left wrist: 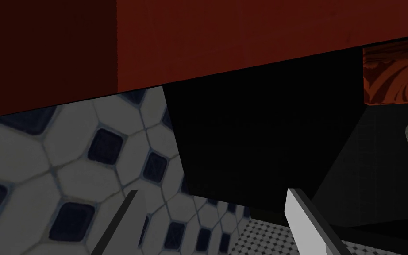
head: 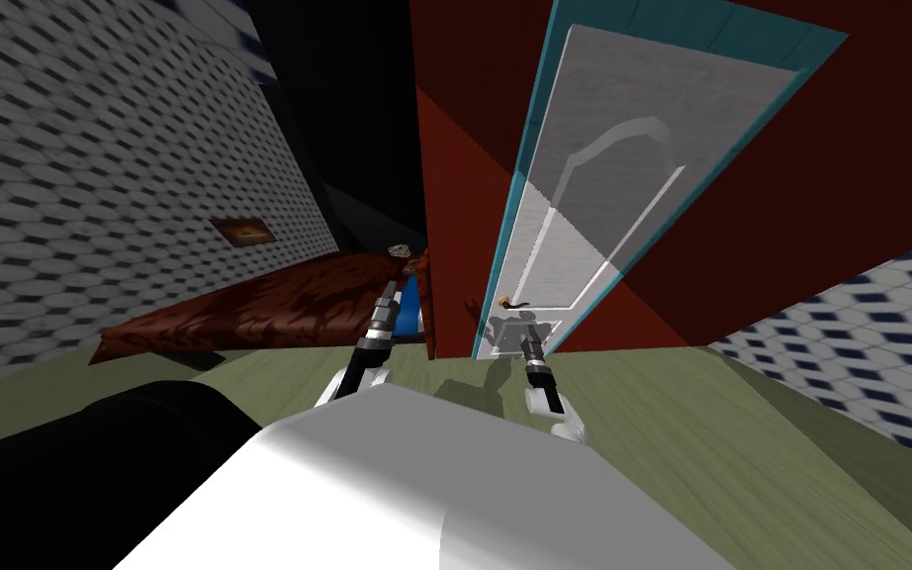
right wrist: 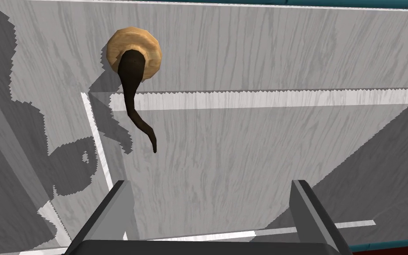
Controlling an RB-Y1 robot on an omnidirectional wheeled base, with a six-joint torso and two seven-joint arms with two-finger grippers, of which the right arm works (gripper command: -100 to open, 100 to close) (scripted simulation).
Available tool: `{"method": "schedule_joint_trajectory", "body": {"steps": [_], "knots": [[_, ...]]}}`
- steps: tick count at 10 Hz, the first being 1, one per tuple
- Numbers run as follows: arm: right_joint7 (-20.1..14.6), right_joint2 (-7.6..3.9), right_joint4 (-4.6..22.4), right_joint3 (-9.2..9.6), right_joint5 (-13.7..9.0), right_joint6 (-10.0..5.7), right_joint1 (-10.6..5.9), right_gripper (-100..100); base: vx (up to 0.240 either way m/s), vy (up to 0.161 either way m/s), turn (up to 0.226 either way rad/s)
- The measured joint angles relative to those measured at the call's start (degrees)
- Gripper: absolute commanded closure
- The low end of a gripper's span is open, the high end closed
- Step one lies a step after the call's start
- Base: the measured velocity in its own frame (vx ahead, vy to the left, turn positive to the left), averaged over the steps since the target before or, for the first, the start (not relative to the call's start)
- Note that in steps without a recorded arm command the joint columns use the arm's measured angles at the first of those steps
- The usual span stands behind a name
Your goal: Pull the door open
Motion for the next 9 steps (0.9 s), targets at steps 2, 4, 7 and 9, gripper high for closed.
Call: {"method": "schedule_joint_trajectory", "body": {"steps": [2,4,7,9], "knots": [[-0.3,-0.46,3.7,0.21,0.0,-0.42,-1.75,-100,0.038,-0.122,0.191],[-0.6,-0.96,7.1,0.43,0.0,-0.96,-3.18,-100,0.029,-0.101,0.15],[-1.0,-1.57,11.3,0.72,-0.1,-1.24,-5.1,-100,0.025,-0.089,0.124],[-1.2,-1.83,13.8,0.82,-0.1,-1.86,-6.19,-100,0.016,-0.053,0.098]]}}
